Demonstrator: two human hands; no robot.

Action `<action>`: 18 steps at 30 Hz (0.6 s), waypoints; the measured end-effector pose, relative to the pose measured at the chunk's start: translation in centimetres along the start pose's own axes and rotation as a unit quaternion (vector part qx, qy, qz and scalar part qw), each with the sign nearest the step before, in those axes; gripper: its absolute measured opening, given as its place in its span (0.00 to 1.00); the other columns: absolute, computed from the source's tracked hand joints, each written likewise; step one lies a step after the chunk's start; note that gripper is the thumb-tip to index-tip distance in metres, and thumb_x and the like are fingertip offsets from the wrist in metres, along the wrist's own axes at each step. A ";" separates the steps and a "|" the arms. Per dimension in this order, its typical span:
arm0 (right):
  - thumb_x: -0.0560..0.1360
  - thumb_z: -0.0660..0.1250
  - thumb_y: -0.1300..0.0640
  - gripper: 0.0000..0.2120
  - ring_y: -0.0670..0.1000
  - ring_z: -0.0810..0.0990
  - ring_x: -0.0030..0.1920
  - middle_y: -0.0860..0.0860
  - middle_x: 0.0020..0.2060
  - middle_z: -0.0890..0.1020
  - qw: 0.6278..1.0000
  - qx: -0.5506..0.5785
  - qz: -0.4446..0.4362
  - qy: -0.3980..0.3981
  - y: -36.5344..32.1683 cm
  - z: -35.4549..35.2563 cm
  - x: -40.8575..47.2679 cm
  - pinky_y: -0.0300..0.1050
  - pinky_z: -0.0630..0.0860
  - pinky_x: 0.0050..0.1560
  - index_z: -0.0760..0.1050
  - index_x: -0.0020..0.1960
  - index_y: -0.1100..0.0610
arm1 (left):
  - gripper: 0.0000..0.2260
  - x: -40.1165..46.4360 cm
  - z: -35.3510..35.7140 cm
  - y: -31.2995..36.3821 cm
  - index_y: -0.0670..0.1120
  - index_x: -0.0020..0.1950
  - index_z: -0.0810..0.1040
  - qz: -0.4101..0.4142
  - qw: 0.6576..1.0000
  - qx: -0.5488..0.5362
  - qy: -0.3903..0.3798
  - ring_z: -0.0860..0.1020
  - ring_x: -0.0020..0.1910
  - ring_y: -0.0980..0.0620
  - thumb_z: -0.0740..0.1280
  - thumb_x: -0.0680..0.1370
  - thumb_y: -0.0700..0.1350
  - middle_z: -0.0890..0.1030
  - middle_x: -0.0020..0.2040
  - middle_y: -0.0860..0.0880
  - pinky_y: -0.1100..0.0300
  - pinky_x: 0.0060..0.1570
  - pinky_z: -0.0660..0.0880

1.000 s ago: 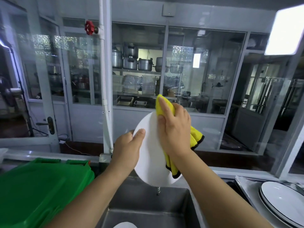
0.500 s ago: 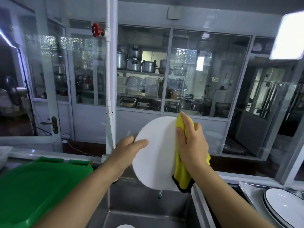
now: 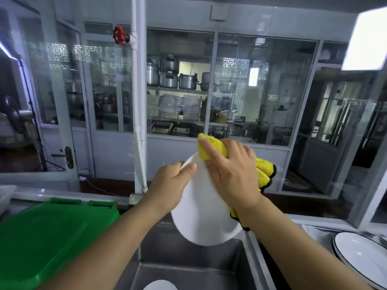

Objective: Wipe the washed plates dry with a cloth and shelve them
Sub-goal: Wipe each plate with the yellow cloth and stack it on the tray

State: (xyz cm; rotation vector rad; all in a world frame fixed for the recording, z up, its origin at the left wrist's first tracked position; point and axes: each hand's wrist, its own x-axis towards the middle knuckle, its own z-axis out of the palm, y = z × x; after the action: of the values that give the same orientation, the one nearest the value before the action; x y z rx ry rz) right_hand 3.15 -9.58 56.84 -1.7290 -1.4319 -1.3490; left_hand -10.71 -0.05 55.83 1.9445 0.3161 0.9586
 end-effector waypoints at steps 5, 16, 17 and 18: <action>0.79 0.53 0.51 0.24 0.56 0.72 0.39 0.52 0.49 0.71 0.971 0.065 0.228 0.020 -0.1 0.3 -1.7 0.47 0.67 0.39 0.57 0.74 0.41 | 0.18 -1.3 0.6 0.1 0.45 0.34 0.76 0.008 0.995 -0.062 0.080 0.74 0.30 0.54 0.60 0.81 0.51 0.78 0.28 0.49 0.56 0.34 0.69; 0.80 0.56 0.47 0.22 0.53 0.74 0.45 0.47 0.51 0.71 0.931 0.128 0.334 -0.067 0.9 -0.4 -2.5 0.48 0.70 0.45 0.58 0.73 0.36 | 0.13 -0.5 -1.0 -1.3 0.53 0.51 0.81 -0.091 0.987 -0.127 -0.044 0.81 0.52 0.47 0.64 0.69 0.52 0.85 0.47 0.51 0.51 0.52 0.76; 0.80 0.56 0.47 0.22 0.55 0.75 0.44 0.48 0.51 0.71 0.945 0.102 0.300 -0.079 1.0 -0.4 -2.3 0.48 0.69 0.42 0.58 0.73 0.36 | 0.14 0.1 -1.4 -0.9 0.51 0.52 0.81 -0.107 0.984 -0.124 -0.065 0.81 0.52 0.45 0.64 0.69 0.53 0.85 0.48 0.49 0.49 0.54 0.75; 0.80 0.56 0.47 0.22 0.56 0.75 0.42 0.49 0.49 0.72 0.960 0.074 0.256 -0.085 0.9 -0.5 -2.1 0.47 0.68 0.38 0.59 0.73 0.38 | 0.14 0.7 -1.7 -0.7 0.50 0.52 0.81 -0.108 0.985 -0.108 -0.076 0.82 0.51 0.45 0.65 0.71 0.54 0.85 0.48 0.47 0.47 0.55 0.75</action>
State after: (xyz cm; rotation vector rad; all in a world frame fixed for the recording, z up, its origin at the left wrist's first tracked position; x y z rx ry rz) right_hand 3.91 -11.14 55.27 -1.9709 -1.0293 -0.8145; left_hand -11.41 1.73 56.10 1.7333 0.3150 0.6698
